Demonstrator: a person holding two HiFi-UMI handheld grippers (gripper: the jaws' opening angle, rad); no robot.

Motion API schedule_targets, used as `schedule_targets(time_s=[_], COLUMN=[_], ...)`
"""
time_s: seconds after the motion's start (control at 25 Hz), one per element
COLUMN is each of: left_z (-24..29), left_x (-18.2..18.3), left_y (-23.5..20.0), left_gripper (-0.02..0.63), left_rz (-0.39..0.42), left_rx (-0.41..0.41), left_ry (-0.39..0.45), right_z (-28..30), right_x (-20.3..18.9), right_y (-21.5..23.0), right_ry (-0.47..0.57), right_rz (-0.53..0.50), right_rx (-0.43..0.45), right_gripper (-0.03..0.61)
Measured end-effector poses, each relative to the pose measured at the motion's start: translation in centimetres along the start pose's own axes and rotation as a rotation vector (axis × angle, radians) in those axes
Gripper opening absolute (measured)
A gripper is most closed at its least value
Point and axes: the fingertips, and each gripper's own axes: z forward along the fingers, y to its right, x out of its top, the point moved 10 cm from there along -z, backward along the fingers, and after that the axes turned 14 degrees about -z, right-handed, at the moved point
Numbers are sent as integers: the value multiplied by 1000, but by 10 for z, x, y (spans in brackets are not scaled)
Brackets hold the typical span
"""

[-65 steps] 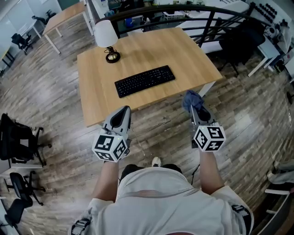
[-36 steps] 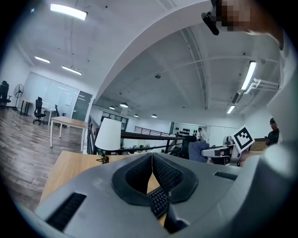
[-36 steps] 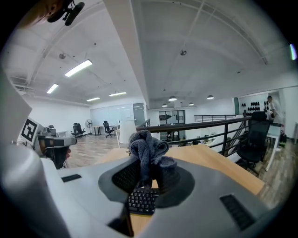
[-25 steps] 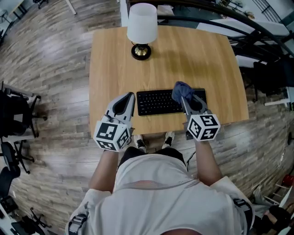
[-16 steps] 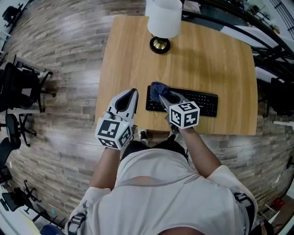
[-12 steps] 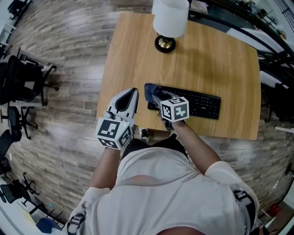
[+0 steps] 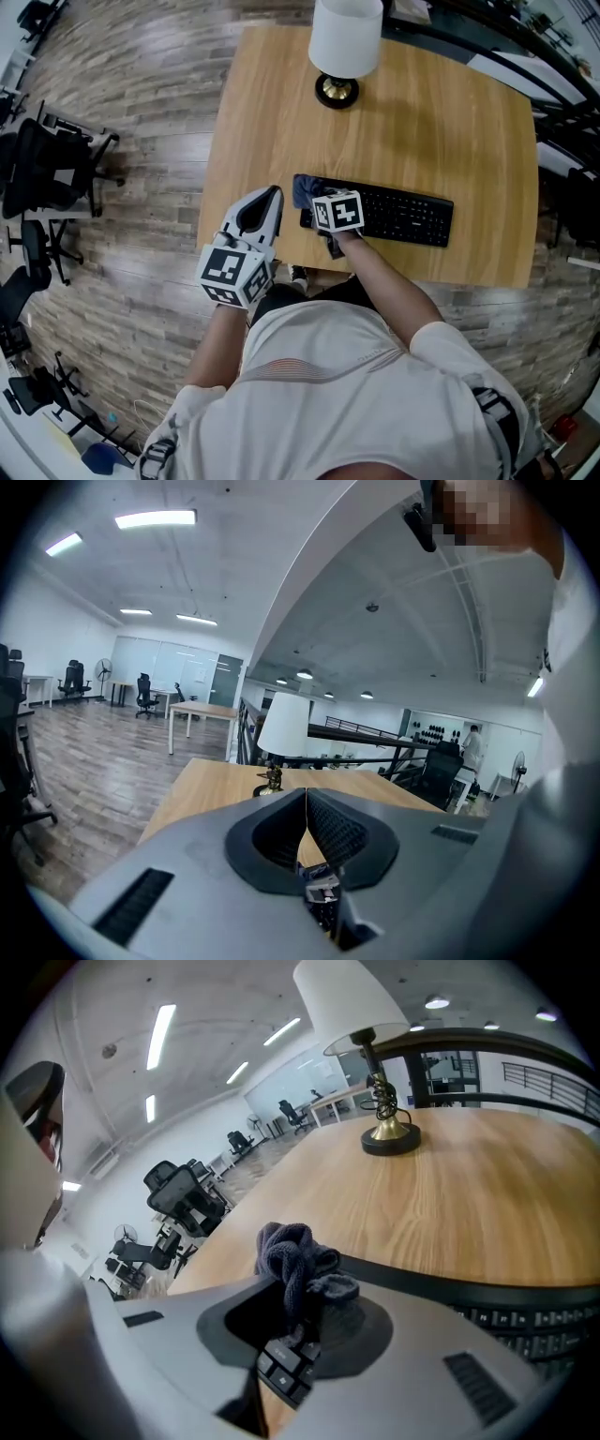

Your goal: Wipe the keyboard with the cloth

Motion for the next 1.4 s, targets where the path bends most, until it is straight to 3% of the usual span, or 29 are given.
schedule_targets(time_s=[0.24,0.68,1.4], left_z=[22,66,120], left_x=[5,-5,-37], left_y=[17,75,161], left_gripper=[15,15,15], left_rz=[25,44,53], left_rx=[-50,-147,-249], left_ry=[-10,-41,-73], right_z=[-23,-93,-207], right_x=[-17,-70,-163], right_y=[21,100,224], right_ry=[5,24,66], right_rz=[43,138,298], right_rx=[-26,-112,-309], right_gripper=[135,139,137])
